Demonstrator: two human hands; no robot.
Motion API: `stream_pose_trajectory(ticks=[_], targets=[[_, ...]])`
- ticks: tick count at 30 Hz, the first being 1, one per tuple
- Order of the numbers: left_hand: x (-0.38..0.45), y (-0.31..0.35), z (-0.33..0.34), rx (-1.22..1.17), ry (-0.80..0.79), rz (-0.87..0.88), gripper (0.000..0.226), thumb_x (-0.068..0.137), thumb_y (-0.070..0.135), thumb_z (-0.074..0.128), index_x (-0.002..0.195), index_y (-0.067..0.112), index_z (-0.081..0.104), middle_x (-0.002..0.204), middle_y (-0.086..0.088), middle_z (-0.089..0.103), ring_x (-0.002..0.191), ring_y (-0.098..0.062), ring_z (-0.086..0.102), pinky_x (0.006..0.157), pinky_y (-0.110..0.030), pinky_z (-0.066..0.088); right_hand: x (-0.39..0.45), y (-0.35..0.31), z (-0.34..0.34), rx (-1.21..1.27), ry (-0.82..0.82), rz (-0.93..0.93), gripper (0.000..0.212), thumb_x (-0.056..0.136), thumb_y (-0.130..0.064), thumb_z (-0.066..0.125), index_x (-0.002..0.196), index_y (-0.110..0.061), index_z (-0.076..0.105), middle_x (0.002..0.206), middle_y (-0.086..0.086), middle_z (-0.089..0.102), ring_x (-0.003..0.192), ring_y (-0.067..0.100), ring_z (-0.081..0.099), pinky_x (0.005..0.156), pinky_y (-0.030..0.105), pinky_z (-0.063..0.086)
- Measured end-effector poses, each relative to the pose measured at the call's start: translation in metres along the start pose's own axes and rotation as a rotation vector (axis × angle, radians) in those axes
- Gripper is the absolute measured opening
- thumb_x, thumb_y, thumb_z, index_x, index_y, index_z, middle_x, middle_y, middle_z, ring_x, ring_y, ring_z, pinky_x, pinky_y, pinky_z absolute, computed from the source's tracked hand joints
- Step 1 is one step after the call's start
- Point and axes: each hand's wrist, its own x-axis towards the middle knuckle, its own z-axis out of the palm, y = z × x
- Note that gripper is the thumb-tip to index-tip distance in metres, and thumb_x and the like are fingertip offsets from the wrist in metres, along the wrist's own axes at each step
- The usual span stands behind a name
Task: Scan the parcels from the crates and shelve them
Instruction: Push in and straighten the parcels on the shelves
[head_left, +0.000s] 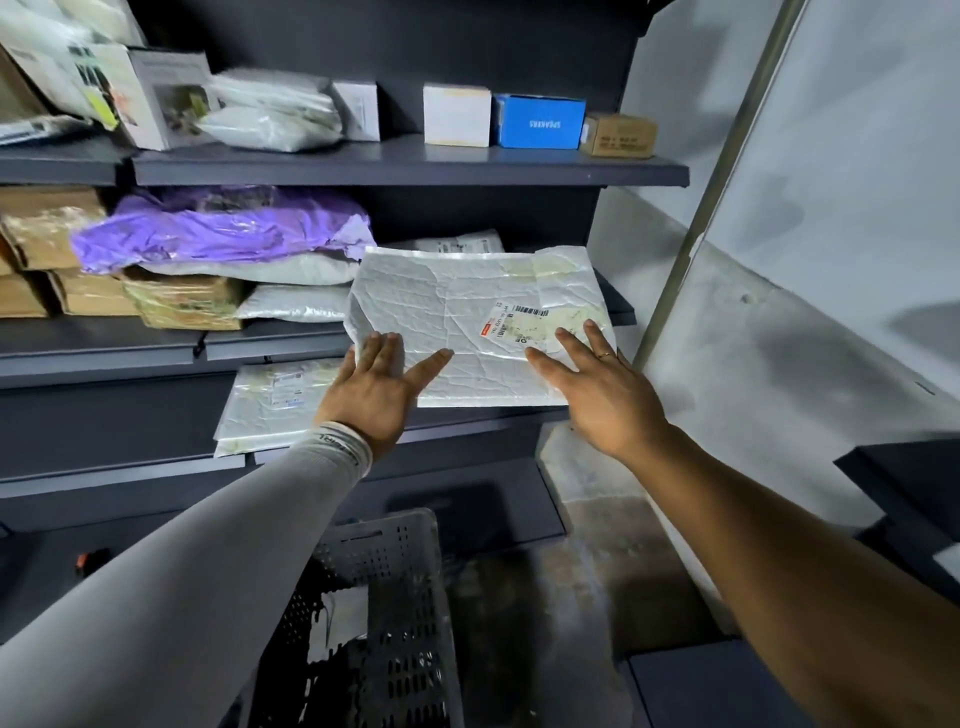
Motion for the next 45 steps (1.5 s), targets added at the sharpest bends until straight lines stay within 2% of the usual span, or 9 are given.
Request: stream_pose_trajectory(ticks=[5, 9, 14, 20, 23, 30, 40, 43, 45], targets=[[0.018, -0.021, 0.009, 0.028, -0.027, 0.020, 0.086, 0.085, 0.012, 0.004, 0.163, 0.048, -0.004, 0.166, -0.022, 0.016, 0.157, -0.041, 0.010, 0.127, -0.055, 0.017, 0.022, -0.010, 0.013, 0.014, -0.009, 0.026, 0.084, 0.096, 0.004, 0.047, 0.163, -0.040, 0.024, 0.173, 0.006, 0.019, 0.160, 0.038, 0.006, 0.115, 0.050, 0.041], [0.032, -0.030, 0.022, 0.015, -0.037, 0.031, 0.084, 0.087, 0.013, 0.004, 0.162, 0.049, -0.003, 0.165, -0.021, 0.018, 0.156, -0.041, 0.011, 0.126, -0.055, 0.020, 0.035, -0.009, 0.020, 0.008, -0.049, 0.036, 0.083, 0.098, 0.003, 0.046, 0.163, -0.042, 0.021, 0.173, 0.002, 0.015, 0.160, 0.035, 0.003, 0.110, 0.046, 0.046], [0.056, -0.032, 0.035, -0.004, -0.043, 0.037, 0.079, 0.101, 0.007, 0.025, 0.163, 0.048, -0.003, 0.165, -0.021, 0.018, 0.156, -0.040, 0.012, 0.126, -0.053, 0.021, 0.060, 0.005, 0.025, -0.005, -0.080, 0.032, 0.084, 0.099, 0.003, 0.044, 0.163, -0.045, 0.020, 0.174, -0.001, 0.013, 0.161, 0.032, 0.001, 0.111, 0.045, 0.044], [0.093, -0.032, 0.049, -0.013, -0.032, 0.038, 0.084, 0.100, 0.003, 0.029, 0.163, 0.047, -0.005, 0.165, -0.021, 0.019, 0.156, -0.040, 0.012, 0.126, -0.053, 0.021, 0.091, 0.025, 0.037, 0.012, -0.102, 0.032, 0.082, 0.099, 0.001, 0.042, 0.163, -0.045, 0.019, 0.174, -0.001, 0.011, 0.161, 0.031, -0.002, 0.114, 0.042, 0.041], [0.119, -0.035, 0.058, -0.027, -0.025, 0.027, 0.083, 0.101, 0.004, 0.029, 0.163, 0.047, -0.004, 0.166, -0.021, 0.018, 0.157, -0.040, 0.010, 0.127, -0.053, 0.019, 0.115, 0.036, 0.049, 0.002, -0.098, 0.014, 0.082, 0.099, -0.001, 0.042, 0.164, -0.045, 0.017, 0.174, -0.001, 0.011, 0.161, 0.031, 0.000, 0.113, 0.040, 0.041], [0.193, -0.046, 0.072, -0.050, -0.078, -0.065, 0.074, 0.105, 0.011, 0.021, 0.162, 0.050, -0.007, 0.171, -0.017, 0.007, 0.160, -0.038, 0.000, 0.128, -0.052, 0.006, 0.202, 0.070, 0.092, 0.056, -0.106, -0.037, 0.086, 0.096, 0.001, 0.043, 0.163, -0.045, 0.013, 0.175, 0.000, 0.008, 0.161, 0.030, -0.003, 0.123, 0.044, 0.029], [0.280, -0.069, 0.112, -0.064, -0.104, -0.189, 0.076, 0.106, 0.028, 0.038, 0.158, 0.057, -0.011, 0.174, -0.013, -0.002, 0.160, -0.033, -0.006, 0.127, -0.053, -0.003, 0.309, 0.100, 0.157, 0.111, -0.058, -0.096, 0.087, 0.094, 0.000, 0.050, 0.164, -0.041, 0.019, 0.174, 0.006, 0.010, 0.161, 0.033, -0.001, 0.120, 0.047, 0.032], [0.298, -0.081, 0.121, -0.045, -0.117, -0.231, 0.077, 0.106, 0.028, 0.037, 0.157, 0.058, -0.012, 0.174, -0.012, -0.004, 0.160, -0.034, -0.006, 0.128, -0.054, -0.004, 0.335, 0.100, 0.171, 0.157, -0.064, -0.116, 0.084, 0.094, -0.006, 0.054, 0.164, -0.040, 0.021, 0.174, 0.007, 0.011, 0.161, 0.032, 0.000, 0.122, 0.046, 0.029], [0.305, -0.090, 0.128, -0.038, -0.134, -0.263, 0.075, 0.107, 0.029, 0.036, 0.157, 0.059, -0.011, 0.174, -0.012, -0.004, 0.160, -0.036, -0.006, 0.129, -0.052, -0.004, 0.350, 0.099, 0.179, 0.201, -0.062, -0.144, 0.079, 0.095, -0.020, 0.059, 0.163, -0.040, 0.025, 0.173, 0.008, 0.015, 0.161, 0.033, 0.004, 0.123, 0.049, 0.031]])
